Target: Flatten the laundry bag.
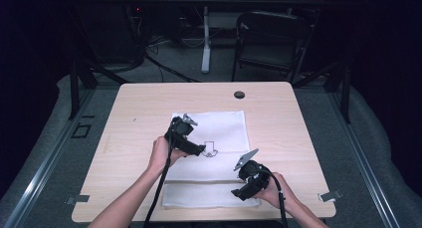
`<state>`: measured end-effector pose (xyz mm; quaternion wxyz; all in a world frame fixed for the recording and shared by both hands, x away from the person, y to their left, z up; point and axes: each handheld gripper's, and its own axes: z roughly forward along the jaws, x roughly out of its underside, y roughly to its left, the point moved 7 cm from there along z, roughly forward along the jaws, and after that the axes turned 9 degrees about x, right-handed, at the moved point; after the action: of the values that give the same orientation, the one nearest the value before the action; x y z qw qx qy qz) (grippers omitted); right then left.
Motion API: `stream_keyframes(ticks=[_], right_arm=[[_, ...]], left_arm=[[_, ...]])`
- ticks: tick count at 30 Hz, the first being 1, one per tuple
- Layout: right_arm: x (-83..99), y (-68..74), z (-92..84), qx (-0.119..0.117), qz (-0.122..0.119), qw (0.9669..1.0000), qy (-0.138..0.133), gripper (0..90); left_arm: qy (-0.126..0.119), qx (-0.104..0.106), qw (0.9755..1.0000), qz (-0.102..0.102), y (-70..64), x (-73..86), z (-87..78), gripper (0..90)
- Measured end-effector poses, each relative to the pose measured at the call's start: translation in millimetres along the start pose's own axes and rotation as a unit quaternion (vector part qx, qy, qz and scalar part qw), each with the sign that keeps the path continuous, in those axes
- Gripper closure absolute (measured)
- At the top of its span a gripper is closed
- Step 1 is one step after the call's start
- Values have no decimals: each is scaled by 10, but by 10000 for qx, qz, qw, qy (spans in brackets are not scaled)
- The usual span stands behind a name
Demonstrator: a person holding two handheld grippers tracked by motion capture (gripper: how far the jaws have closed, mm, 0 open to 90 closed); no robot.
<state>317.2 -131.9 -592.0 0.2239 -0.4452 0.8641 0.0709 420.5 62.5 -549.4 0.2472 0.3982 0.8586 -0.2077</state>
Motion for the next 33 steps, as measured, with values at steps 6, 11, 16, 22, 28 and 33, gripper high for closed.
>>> stream_keyframes(ticks=[6, 11, 16, 22, 28, 33], right_arm=[[59, -175, -75, 84, 268, 9996, -6, 147], [65, -244, -100, 102, 340, 9994, -30, 105], [94, -326, -84, 61, 417, 9991, 9, 0], [93, -396, -125, 126, 487, 9987, -67, 0], [154, -421, -107, 138, 520, 9985, 24, 0], [132, -453, -111, 165, 547, 9984, -25, 0]], left_arm=[[0, 61, 9999, -114, -23, 148, -49, 94], [-63, 109, 9999, -113, -100, 189, -72, 89], [-46, 185, 9998, -93, -194, 256, -74, 74], [44, 264, 9996, -29, -259, 294, -11, 72], [131, 280, 9995, 55, -291, 294, 53, 73], [155, 334, 9993, 59, -328, 301, 69, 73]])
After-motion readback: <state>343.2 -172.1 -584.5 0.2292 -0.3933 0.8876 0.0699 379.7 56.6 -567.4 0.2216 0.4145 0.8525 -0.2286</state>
